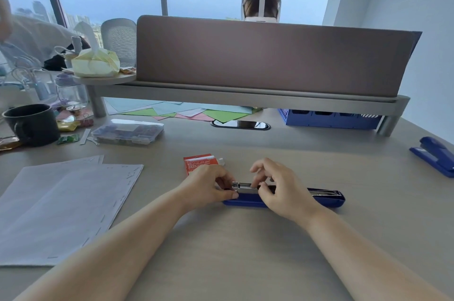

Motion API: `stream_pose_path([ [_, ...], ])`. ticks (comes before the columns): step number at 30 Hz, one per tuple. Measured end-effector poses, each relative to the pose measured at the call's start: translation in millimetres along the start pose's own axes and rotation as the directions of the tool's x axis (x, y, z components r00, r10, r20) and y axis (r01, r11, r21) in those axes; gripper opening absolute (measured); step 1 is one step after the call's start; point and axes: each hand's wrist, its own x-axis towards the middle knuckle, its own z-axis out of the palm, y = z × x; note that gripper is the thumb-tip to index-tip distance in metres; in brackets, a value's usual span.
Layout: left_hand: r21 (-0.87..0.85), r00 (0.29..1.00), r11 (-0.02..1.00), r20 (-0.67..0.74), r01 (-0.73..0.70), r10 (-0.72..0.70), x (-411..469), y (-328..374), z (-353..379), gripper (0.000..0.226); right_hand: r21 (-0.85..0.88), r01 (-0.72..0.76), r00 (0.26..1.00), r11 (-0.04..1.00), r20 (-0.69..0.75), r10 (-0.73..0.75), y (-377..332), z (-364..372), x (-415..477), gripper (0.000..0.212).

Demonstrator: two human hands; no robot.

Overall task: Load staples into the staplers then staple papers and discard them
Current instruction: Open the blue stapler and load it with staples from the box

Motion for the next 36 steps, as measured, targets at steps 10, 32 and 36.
stream_pose_path([
  [10, 0.013, 1.0, 1.0, 0.009, 0.006, -0.006, 0.2, 0.3, 1.3, 0.015, 0.09, -0.028, 0.988, 0.996, 0.156, 0.014, -6.0, 3.1, 0.7, 0.043],
  [32, 0.295, 0.996, 0.955, -0.062, -0.04, 0.061, 5.2, -0.2, 7.6, 0.017, -0.16, -0.35, 0.917, 0.923, 0.141, 0.373, 70.9, -51.6, -22.8, 0.03],
  [36, 0.33, 0.992, 0.943, -0.094, -0.051, 0.086, 7.9, -3.9, 5.8, 0.017, -0.075, -0.35, 0.933, 0.934, 0.063, 0.355, 73.9, -49.0, -26.5, 0.034],
])
